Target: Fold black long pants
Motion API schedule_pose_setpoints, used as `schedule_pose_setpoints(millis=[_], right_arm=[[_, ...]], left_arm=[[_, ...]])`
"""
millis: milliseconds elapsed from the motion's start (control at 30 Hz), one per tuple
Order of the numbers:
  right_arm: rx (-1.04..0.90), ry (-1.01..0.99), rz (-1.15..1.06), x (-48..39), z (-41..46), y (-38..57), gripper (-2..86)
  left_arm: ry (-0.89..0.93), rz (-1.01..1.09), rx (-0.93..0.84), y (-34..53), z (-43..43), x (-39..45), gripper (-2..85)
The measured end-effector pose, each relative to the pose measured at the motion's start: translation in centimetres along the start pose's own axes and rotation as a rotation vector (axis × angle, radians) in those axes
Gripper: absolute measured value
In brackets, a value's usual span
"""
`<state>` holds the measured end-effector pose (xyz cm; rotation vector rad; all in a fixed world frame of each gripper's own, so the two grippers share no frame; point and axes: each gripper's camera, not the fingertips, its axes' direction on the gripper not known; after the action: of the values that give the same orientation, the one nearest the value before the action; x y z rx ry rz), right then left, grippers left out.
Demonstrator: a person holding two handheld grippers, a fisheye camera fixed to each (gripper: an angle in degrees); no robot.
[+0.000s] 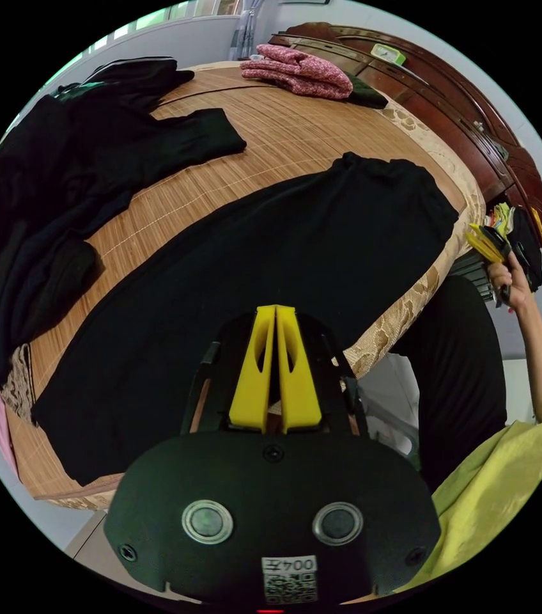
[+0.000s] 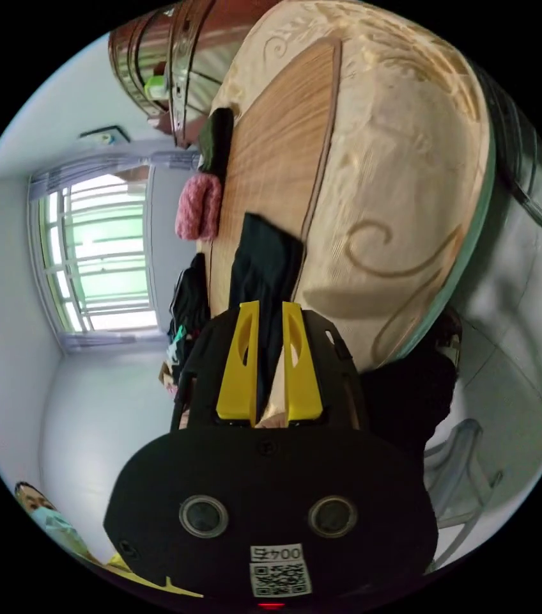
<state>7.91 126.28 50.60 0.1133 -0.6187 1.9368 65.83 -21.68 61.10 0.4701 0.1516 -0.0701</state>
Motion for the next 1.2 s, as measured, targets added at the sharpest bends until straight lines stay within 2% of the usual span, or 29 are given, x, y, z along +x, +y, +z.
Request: schedule_pose_setpoints(millis=[400,567,767,1000,1100,1200], right_arm=[[0.012,0.277,-0.135,-8.1,2.4,-0.9,9.6],[0.007,0.557,-0.271,-13.8,4.9,1.1,8.9],[-0.058,0.756,-0.406,-19.0,7.0,2.8,6.4],[-0.073,0.741,-0.439,-22.8,8.3,4.7,4.2],[-0.043,0.713,-0.543,-25.8,8.7,5.9,4.0],[-0.007,0.797,-0.665,-28.3,9.1,7.1,3.8]], left_arm=[[-0.035,0.014,-0.027,-2.1,1.4,2.4,0.4],[-0.04,0.015,-0.029,-2.3,2.3,2.9,0.4],[-0.037,0.012,-0.024,-2.1,3.9,3.2,0.4],[-0.032,0.011,-0.022,-1.1,6.5,3.2,0.4],[-0.038,0.016,-0.025,-0.5,7.8,3.1,0.4],[-0.047,0.025,-0.027,0.3,9.2,3.1,0.4]])
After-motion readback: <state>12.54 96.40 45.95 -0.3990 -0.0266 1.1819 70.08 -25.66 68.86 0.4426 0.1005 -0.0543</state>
